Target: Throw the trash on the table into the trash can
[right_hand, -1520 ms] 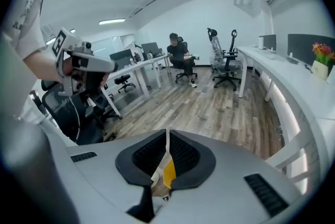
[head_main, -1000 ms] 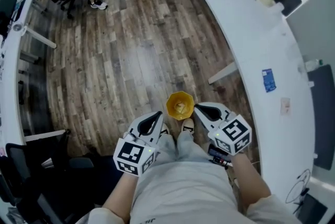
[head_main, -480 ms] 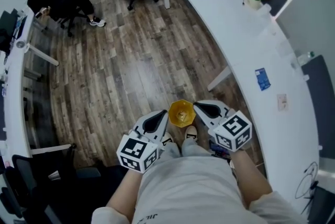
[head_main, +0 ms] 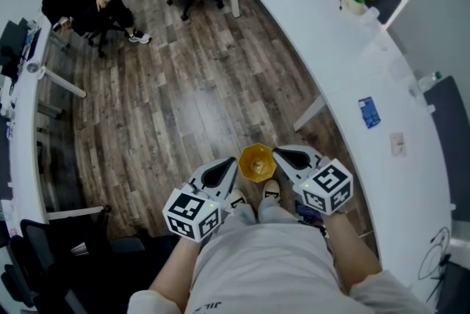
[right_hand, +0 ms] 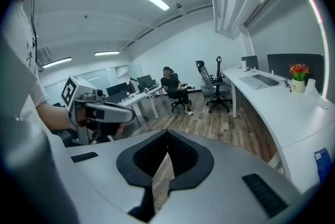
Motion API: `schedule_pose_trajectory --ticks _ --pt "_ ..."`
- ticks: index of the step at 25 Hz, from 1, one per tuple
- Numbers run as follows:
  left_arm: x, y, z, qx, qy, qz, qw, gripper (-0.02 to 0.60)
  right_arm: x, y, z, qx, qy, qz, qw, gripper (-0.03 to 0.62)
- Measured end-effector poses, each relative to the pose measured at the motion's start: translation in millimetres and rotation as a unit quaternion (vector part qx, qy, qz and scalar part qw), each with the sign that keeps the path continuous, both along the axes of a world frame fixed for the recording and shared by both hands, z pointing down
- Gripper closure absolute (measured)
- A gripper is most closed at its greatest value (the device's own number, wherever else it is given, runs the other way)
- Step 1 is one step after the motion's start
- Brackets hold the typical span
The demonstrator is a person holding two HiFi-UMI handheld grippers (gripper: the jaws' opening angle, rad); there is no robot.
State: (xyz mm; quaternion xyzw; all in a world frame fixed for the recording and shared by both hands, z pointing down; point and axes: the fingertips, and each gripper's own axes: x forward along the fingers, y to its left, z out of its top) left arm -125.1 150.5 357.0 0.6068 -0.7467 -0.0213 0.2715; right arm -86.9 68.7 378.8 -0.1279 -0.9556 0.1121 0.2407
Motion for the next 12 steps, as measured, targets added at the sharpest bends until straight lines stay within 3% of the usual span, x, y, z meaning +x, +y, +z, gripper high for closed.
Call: schedule_pose_trajectory --ticks 12 --pt "3.7 -1.5 -0.5 0.007 -0.008 0.020 0.9997 0.580 5.6 -0.4 1.5 -0.001 0.003 0.015 1.000 0.562"
